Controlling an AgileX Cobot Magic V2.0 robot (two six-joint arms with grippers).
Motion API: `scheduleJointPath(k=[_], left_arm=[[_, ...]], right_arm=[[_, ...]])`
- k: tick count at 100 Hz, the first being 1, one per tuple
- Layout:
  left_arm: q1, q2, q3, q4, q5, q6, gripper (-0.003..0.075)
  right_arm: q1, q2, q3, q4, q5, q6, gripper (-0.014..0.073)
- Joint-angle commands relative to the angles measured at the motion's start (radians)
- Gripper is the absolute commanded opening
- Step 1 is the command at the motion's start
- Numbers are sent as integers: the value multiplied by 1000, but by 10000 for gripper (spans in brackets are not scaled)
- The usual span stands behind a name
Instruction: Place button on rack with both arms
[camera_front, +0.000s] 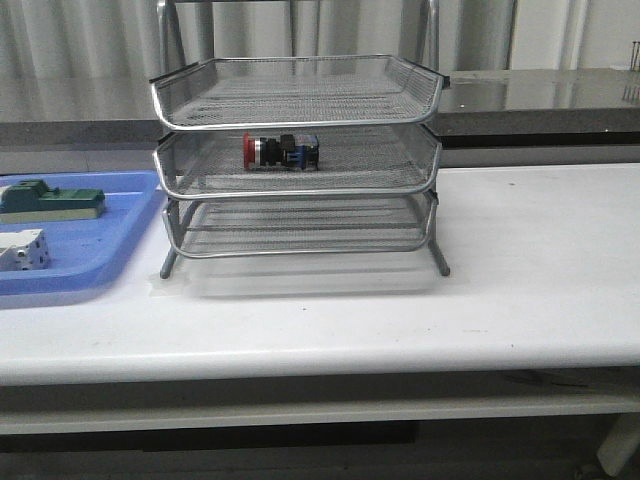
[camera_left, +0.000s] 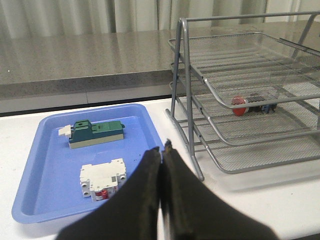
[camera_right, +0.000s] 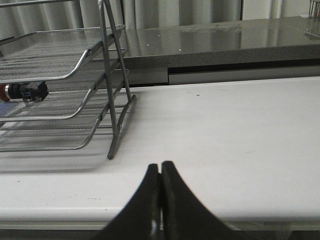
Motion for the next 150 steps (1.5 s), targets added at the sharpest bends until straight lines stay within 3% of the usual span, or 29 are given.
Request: scheduleJointPath(k=[1,119,150], left_arm=[[1,8,-30,-15,-68,-7,-21],[1,6,-25,16,-76,-7,-21],[1,-90,59,370,-148,-366,-21]], right_arm=[[-6,-19,-20,-13,-87,2,-68],[-6,-19,-20,-13,-87,2,-68],[-6,-19,-20,-13,-87,2,-68]])
